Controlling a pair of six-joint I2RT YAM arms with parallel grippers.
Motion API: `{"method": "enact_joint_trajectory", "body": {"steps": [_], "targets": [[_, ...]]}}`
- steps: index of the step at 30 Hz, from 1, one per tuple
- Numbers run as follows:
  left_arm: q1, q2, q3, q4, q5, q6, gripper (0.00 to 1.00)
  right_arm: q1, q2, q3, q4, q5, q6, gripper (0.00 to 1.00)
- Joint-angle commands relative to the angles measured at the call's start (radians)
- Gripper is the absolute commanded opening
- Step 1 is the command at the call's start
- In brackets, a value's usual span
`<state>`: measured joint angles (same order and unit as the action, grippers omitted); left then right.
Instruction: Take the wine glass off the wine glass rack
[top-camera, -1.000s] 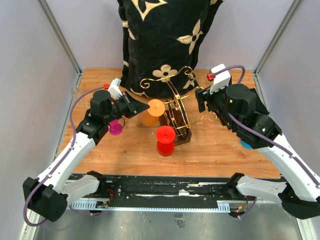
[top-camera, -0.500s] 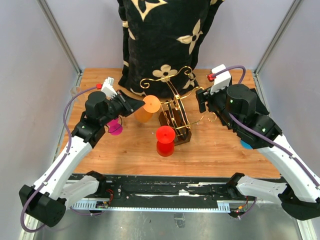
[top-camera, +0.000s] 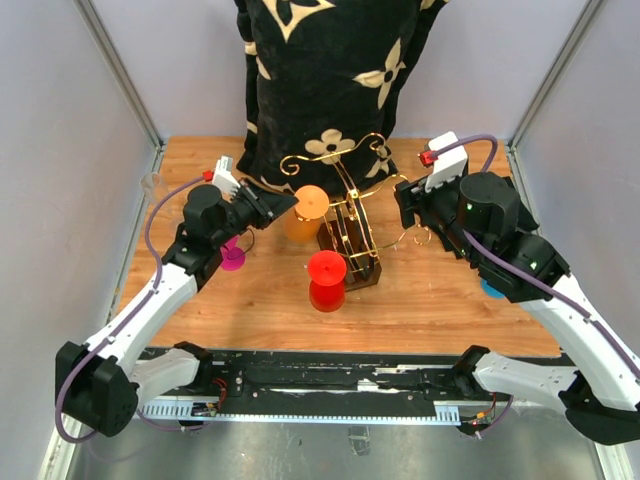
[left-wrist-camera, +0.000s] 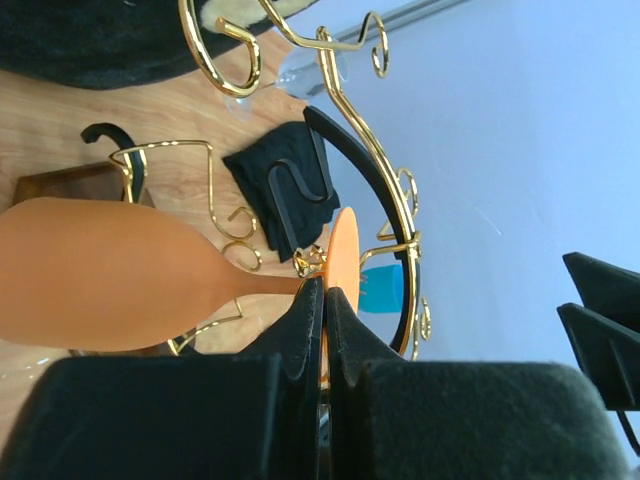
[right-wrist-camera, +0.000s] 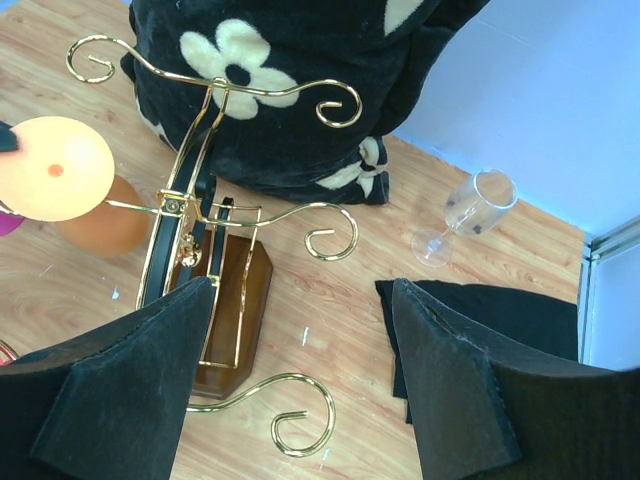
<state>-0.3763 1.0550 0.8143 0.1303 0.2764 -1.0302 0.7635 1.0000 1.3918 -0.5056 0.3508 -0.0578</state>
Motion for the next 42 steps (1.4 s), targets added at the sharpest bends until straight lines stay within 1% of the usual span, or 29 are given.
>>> {"method": "enact_joint_trajectory", "body": {"steps": [1,8,11,16,19,21,23,28,32,34,38,42], "targets": [[0.007,0.012,-0.003,0.182,0.067,-0.040,0.01,-0.018,-0.014,-0.021,0.013,-0.004,-0.014,0.74],[0.005,-0.087,-0.044,0.198,0.155,-0.040,0.01,-0.021,-0.013,-0.045,0.030,-0.020,0.000,0.73],[0.006,-0.146,-0.074,0.171,0.186,-0.050,0.01,-0.022,-0.011,-0.053,0.037,-0.028,0.008,0.73],[0.007,-0.242,-0.111,0.077,0.195,-0.032,0.00,-0.022,-0.013,-0.057,0.038,-0.030,0.011,0.73],[0.007,-0.275,-0.145,0.098,0.227,-0.065,0.00,-0.022,-0.013,-0.059,0.042,-0.033,0.012,0.73],[0.007,-0.277,-0.162,0.114,0.241,-0.078,0.01,-0.022,-0.012,-0.061,0.045,-0.037,0.012,0.73],[0.006,-0.263,-0.161,0.099,0.234,-0.060,0.01,-0.022,-0.009,-0.061,0.048,-0.043,0.016,0.73],[0.006,-0.188,-0.161,0.167,0.248,-0.065,0.00,-0.021,-0.007,-0.063,0.049,-0.049,0.018,0.73],[0.004,-0.122,-0.157,0.258,0.288,-0.103,0.00,-0.021,-0.009,-0.067,0.048,-0.044,0.012,0.73],[-0.007,-0.102,-0.150,0.276,0.304,-0.108,0.01,-0.022,-0.010,-0.068,0.048,-0.037,0.009,0.73],[-0.027,-0.105,-0.165,0.295,0.336,-0.118,0.01,-0.021,-0.011,-0.070,0.048,-0.032,0.007,0.73],[-0.031,-0.156,-0.203,0.277,0.375,-0.128,0.00,-0.021,-0.011,-0.076,0.048,-0.038,0.010,0.73]]}}
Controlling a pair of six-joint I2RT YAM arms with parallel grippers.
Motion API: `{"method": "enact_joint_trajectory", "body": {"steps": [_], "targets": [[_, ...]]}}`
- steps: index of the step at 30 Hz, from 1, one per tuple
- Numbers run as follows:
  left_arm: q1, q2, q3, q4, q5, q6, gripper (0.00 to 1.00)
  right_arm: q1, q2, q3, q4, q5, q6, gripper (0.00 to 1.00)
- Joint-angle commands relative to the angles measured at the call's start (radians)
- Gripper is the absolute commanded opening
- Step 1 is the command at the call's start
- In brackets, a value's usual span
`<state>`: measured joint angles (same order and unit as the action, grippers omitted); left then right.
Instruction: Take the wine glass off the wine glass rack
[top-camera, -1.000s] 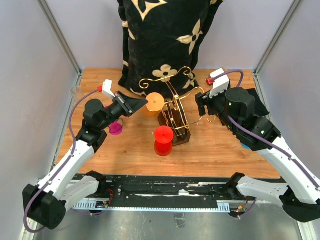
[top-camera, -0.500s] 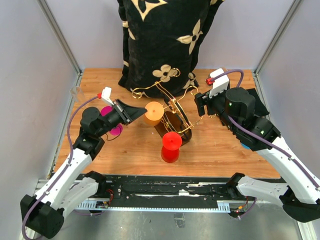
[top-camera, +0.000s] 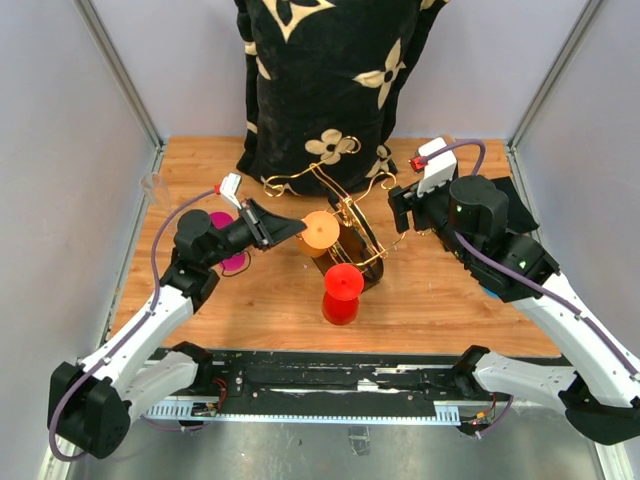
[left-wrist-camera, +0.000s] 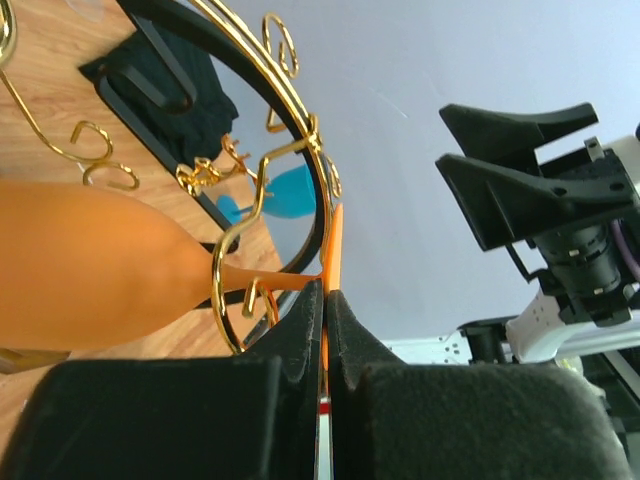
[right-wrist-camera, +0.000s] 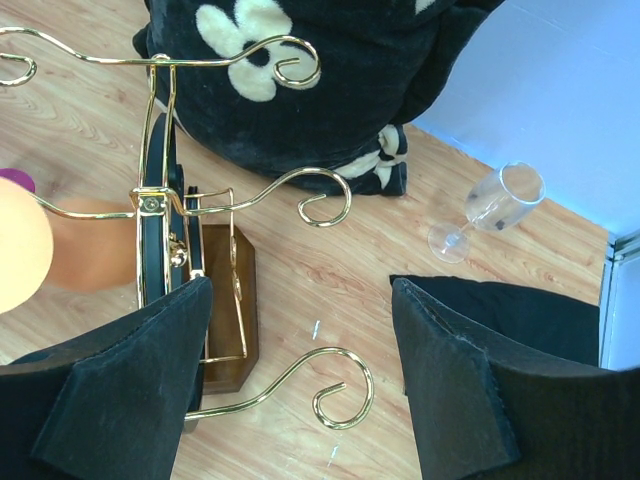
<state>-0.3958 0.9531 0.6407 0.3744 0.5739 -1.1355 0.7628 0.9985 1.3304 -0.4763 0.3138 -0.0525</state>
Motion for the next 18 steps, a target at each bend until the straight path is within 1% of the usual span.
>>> {"method": "enact_joint_trajectory", "body": {"steps": [1,5,8,10,15,18], "targets": [[-0.011,-0.075,-0.032,0.013,0.079,-0.014,0.00,-0.022,-0.008,-0.015,0.020,-0.007,0.006,0.73],[-0.011,-0.155,-0.029,-0.068,0.083,0.007,0.01,-0.022,0.042,0.007,-0.007,-0.044,0.017,0.75],[-0.011,-0.217,-0.016,-0.161,0.076,0.033,0.01,-0.031,0.113,0.049,-0.058,-0.094,0.038,0.84],[-0.011,-0.251,0.000,-0.216,0.067,0.052,0.01,-0.034,0.153,0.063,-0.071,-0.136,0.050,0.88],[-0.011,-0.302,0.049,-0.321,0.055,0.082,0.00,-0.037,0.219,0.068,-0.074,-0.228,0.072,0.97],[-0.011,-0.338,0.077,-0.421,0.028,0.126,0.01,-0.038,0.243,0.061,-0.078,-0.242,0.074,1.00]]}}
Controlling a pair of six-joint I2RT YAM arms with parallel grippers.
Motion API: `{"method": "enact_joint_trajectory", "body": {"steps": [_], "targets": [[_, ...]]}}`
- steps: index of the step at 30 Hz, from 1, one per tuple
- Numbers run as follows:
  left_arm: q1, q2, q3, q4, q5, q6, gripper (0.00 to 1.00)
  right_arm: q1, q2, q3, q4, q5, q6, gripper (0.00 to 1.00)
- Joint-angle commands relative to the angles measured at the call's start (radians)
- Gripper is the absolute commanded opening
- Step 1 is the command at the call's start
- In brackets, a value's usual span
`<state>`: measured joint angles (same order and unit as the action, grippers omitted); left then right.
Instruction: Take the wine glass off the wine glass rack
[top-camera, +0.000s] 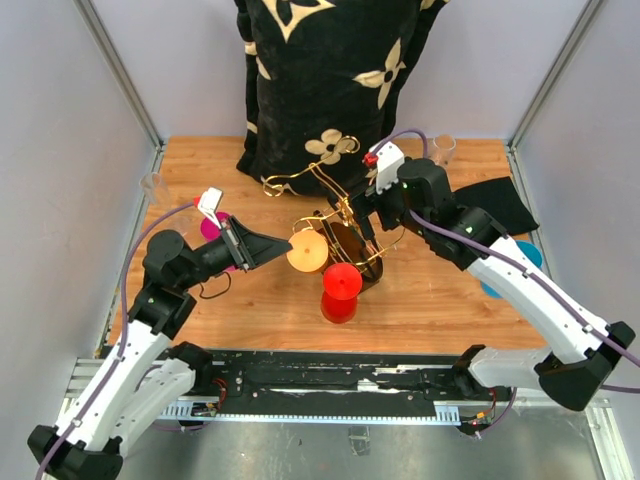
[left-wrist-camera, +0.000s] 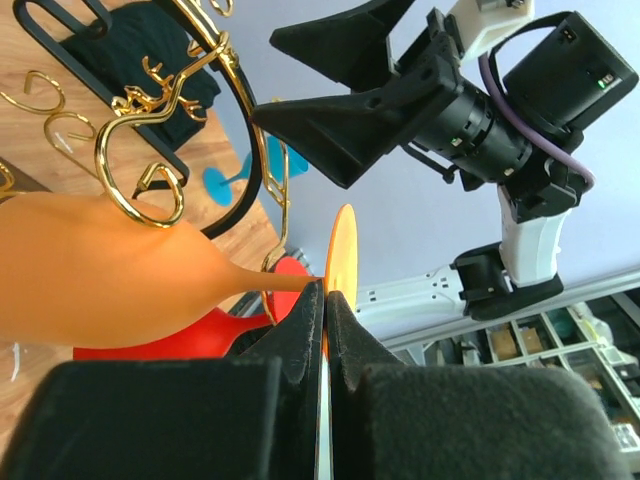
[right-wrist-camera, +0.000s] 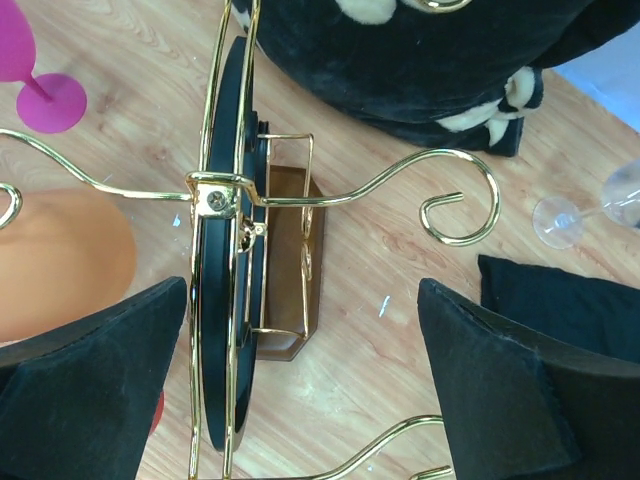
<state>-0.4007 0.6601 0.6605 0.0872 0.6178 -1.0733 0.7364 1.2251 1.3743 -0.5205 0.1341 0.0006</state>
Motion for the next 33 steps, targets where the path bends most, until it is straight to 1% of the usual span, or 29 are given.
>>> {"method": "enact_joint_trajectory", "body": {"steps": [1,4,9,11,13,15,17,18,27,30,33], "targets": [[-0.006,-0.057,0.064,-0.167,-0.029,0.081,0.01,-0.012,0.025,0.017,-0.037,-0.068,0.021,1.00],[-0.005,-0.092,0.067,-0.237,-0.047,0.100,0.01,-0.017,0.047,0.011,-0.039,-0.101,0.021,1.00],[-0.006,-0.130,0.042,-0.235,-0.030,0.066,0.01,-0.030,0.099,0.023,-0.050,-0.117,0.025,0.99],[-0.006,-0.143,0.040,-0.260,-0.035,0.078,0.00,-0.040,0.126,0.031,-0.050,-0.123,0.024,0.93],[-0.006,-0.151,0.053,-0.323,-0.058,0.124,0.01,-0.053,0.146,0.035,-0.044,-0.128,0.019,0.78],[-0.006,-0.156,0.076,-0.405,-0.093,0.181,0.00,-0.070,0.163,0.039,-0.038,-0.125,0.003,0.68],[-0.005,-0.159,0.100,-0.482,-0.133,0.238,0.00,-0.089,0.174,0.048,-0.038,-0.116,-0.020,0.63],[-0.006,-0.159,0.111,-0.519,-0.155,0.266,0.01,-0.098,0.178,0.050,-0.038,-0.105,-0.034,0.61],[-0.005,-0.122,0.215,-0.784,-0.412,0.491,0.00,-0.162,0.183,0.068,-0.021,-0.059,-0.074,0.62],[-0.006,-0.093,0.251,-0.840,-0.508,0.563,0.01,-0.163,0.167,0.076,-0.020,-0.067,-0.077,0.63],[-0.006,-0.061,0.281,-0.885,-0.571,0.612,0.01,-0.163,0.136,0.071,-0.015,-0.084,-0.073,0.65]]}}
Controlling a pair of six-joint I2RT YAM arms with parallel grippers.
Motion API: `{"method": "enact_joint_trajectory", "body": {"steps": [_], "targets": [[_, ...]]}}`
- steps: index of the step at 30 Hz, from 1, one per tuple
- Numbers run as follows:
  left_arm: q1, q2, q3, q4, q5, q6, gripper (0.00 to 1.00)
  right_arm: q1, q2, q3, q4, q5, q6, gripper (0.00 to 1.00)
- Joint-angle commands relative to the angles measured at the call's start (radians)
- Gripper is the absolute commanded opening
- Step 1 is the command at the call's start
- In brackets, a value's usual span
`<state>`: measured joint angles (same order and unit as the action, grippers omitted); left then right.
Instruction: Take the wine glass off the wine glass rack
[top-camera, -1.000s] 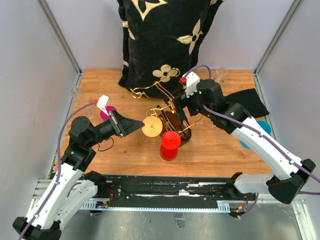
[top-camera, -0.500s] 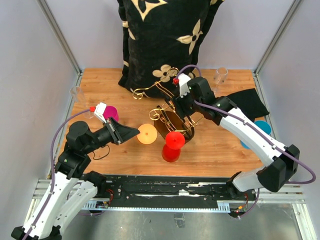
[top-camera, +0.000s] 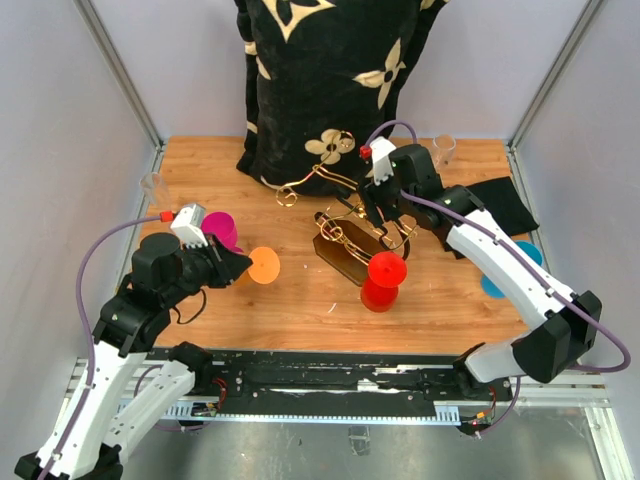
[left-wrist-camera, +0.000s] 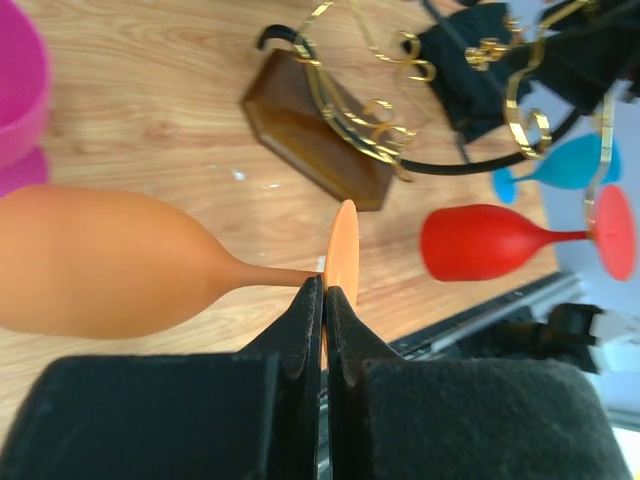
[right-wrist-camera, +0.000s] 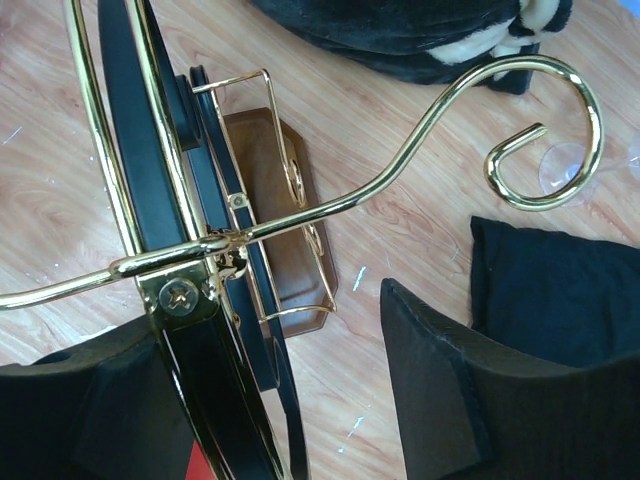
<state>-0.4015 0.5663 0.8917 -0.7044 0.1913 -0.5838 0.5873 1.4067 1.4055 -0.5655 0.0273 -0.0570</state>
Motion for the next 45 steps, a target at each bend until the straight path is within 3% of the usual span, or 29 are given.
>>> {"method": "enact_joint_trajectory", "body": {"steps": [1,6,14,20,26,31,37,45], "targets": [[-0.005,0.041,0.055,-0.103,-0.152,0.138,0.01,-0.014,-0.058,0.038,0.029,0.018,-0.011,0.67],[-0.005,0.061,0.062,-0.152,-0.182,0.189,0.00,-0.014,-0.122,0.044,0.012,-0.044,0.011,0.74],[-0.005,0.067,0.049,-0.223,-0.204,0.234,0.00,-0.014,-0.168,0.061,-0.005,-0.054,0.011,0.76],[-0.045,0.204,0.096,-0.172,-0.229,0.333,0.01,-0.014,-0.161,0.061,-0.001,-0.055,0.016,0.76],[-0.179,0.330,0.175,-0.090,-0.304,0.381,0.00,-0.014,-0.168,0.054,-0.006,-0.048,0.012,0.77],[-0.272,0.338,0.145,-0.064,-0.387,0.373,0.00,-0.014,-0.185,0.044,-0.005,-0.032,0.002,0.78],[-0.493,0.377,0.097,-0.059,-0.515,0.333,0.00,-0.014,-0.177,0.038,0.006,-0.033,0.003,0.79],[-0.596,0.422,0.086,-0.036,-0.563,0.263,0.01,-0.014,-0.193,0.023,0.007,-0.029,-0.006,0.79]]}}
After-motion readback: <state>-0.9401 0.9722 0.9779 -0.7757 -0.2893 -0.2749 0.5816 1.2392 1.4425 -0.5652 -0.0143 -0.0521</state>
